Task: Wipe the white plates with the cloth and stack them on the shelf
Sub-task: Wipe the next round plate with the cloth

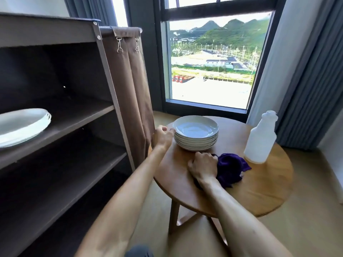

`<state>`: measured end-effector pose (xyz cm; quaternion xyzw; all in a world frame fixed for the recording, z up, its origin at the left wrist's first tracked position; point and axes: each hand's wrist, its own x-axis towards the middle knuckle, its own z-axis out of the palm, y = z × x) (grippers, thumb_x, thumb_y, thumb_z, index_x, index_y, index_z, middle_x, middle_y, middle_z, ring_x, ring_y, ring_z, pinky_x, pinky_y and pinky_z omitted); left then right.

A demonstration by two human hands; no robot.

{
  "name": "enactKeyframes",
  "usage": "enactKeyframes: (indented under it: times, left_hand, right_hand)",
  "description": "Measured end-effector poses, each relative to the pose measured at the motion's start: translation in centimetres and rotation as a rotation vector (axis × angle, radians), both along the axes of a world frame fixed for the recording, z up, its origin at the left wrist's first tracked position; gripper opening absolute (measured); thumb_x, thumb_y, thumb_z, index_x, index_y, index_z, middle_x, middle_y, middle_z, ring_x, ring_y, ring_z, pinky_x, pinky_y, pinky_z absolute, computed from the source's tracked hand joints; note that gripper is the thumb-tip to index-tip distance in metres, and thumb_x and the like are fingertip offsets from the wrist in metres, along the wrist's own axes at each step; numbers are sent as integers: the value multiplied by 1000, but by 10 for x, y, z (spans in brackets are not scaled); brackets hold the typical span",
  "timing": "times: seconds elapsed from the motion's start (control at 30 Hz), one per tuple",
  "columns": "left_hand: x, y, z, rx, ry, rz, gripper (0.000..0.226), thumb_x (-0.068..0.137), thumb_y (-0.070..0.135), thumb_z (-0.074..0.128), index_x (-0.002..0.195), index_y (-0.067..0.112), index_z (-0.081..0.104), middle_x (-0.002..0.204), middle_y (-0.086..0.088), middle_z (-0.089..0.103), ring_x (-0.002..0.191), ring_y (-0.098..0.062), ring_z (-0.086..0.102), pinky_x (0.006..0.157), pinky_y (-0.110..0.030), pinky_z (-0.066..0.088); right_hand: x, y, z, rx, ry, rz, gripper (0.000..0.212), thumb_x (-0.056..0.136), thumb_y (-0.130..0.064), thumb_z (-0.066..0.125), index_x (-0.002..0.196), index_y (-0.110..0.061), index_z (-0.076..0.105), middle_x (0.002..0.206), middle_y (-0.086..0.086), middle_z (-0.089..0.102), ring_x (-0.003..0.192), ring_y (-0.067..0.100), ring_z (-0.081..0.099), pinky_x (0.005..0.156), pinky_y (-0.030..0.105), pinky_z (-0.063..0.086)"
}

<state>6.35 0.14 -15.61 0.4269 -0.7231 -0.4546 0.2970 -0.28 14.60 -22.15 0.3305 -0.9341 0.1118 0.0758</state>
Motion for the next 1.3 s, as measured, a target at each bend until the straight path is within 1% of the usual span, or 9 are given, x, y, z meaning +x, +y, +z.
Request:
enactKeyframes:
  times: [0.23,0.4,0.57,0.87,0.97,1.07,1.17,1.23,1.3]
  left_hand:
    - [-63,-10,-13,31,-180,126,63,80,55,78,122,10,63,124,-9,69,116,-33,63,92,-36,48]
    - [-72,-16,-10,-73,-261,146,14,78,25,68,89,17,63,109,-11,72,103,-35,66,81,-35,52]
    - [-72,-20,1,-151,-301,154,17,74,16,64,83,4,72,97,-18,73,95,-41,68,68,-37,50]
    - [-65,-8,31,337,85,27,10,89,-5,50,84,2,50,73,-12,55,62,-21,57,61,-35,55]
    - [-52,-4,37,502,135,-1,11,87,-1,47,89,5,55,80,-12,54,66,-22,56,58,-39,54]
    - [-34,3,37,593,188,-10,20,93,6,41,107,4,55,94,-17,60,79,-28,60,73,-47,56]
    - [-18,5,36,608,320,23,36,96,4,38,129,2,52,113,-22,64,91,-36,64,72,-52,57]
    - [-7,5,33,602,417,48,42,93,1,38,132,3,52,113,-21,64,92,-37,65,69,-52,58]
    - [6,8,27,624,517,72,47,88,-2,38,132,5,53,114,-21,64,93,-38,64,67,-50,58]
  right_hand:
    - [-10,-10,-1,-62,-44,20,36,92,-37,49,98,-11,73,103,13,73,98,34,68,86,39,41]
    - [-17,-15,-2,-60,-61,46,34,93,-34,50,102,-11,73,106,13,73,100,35,68,85,38,43]
    - [-21,-14,-6,-66,-77,49,27,90,-25,52,100,-12,73,104,12,74,98,34,69,85,38,42]
    - [-15,-6,-2,-72,-54,90,26,91,-24,51,95,-13,74,100,11,75,96,33,69,90,39,40]
    - [-14,-5,-4,-108,-55,100,26,91,-27,51,94,-14,74,99,12,75,96,33,69,89,39,40]
    - [-11,-4,1,-185,-102,76,27,93,-28,51,92,-12,72,97,14,75,95,36,68,86,40,43]
    - [-11,-5,10,-497,-236,17,27,95,-25,51,92,-6,69,96,20,73,96,41,65,83,44,47]
    - [-12,-1,18,-622,-206,-36,24,87,-15,49,96,-6,70,101,18,73,101,40,61,90,46,44]
    - [-18,9,25,-483,-85,-136,38,73,-18,52,103,-8,72,108,17,71,108,39,55,102,50,35]
